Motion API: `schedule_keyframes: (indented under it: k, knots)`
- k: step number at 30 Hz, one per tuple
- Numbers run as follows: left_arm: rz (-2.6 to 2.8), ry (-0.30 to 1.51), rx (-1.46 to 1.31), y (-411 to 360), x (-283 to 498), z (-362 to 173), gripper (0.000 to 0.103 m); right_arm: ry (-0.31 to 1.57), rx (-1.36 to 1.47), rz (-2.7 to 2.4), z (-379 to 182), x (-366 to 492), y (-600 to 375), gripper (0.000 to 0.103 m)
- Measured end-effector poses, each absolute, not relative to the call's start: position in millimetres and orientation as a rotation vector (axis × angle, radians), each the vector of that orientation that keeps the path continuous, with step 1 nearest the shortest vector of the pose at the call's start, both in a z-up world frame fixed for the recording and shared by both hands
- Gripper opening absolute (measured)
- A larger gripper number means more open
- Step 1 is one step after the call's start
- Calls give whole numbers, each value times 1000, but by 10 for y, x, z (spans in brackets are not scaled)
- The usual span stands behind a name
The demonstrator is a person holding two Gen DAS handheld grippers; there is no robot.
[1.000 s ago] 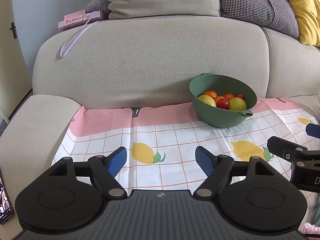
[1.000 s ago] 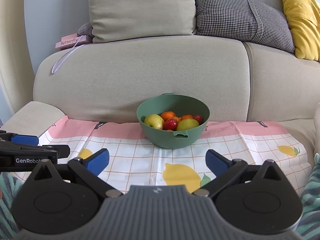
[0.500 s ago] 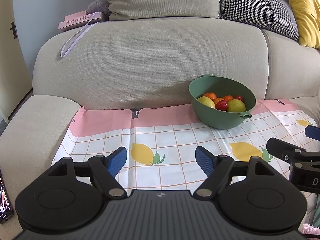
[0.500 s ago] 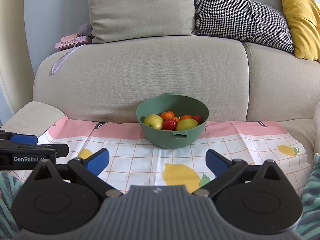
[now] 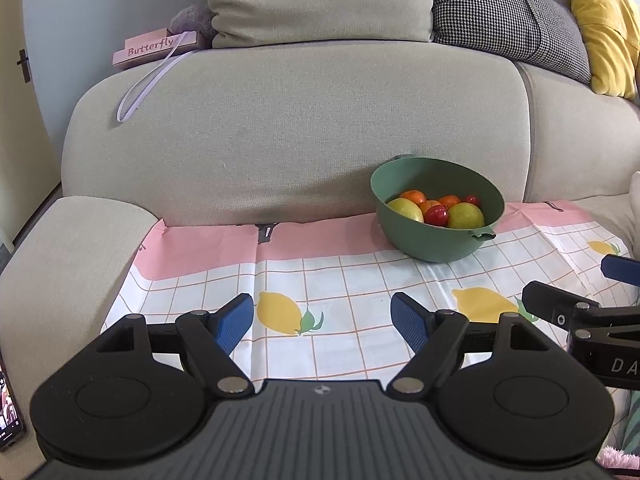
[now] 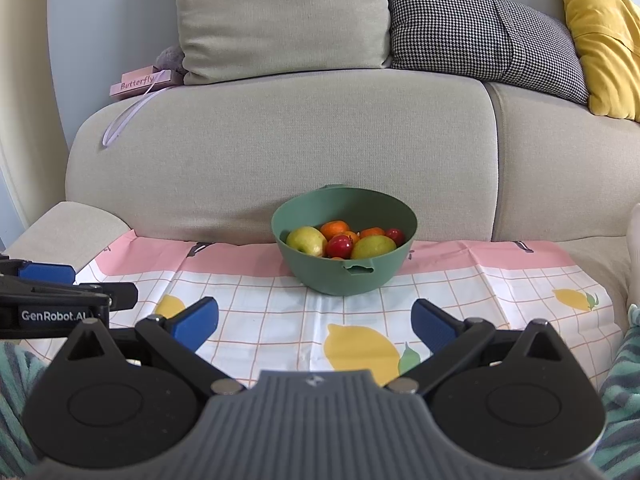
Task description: Organize fruits
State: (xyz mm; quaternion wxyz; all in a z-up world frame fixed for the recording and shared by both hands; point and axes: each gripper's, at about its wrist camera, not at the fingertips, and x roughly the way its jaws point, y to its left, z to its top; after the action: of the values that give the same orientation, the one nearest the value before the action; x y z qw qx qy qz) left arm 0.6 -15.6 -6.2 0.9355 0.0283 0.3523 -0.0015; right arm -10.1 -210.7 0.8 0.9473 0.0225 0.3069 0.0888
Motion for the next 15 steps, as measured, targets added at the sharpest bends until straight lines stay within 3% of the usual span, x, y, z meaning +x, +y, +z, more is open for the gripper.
schedule_keyframes:
  k: [15]
  knots:
    - [2,710,63,-167,3,-63,92,636,42,185,-32,-104,-2123,99]
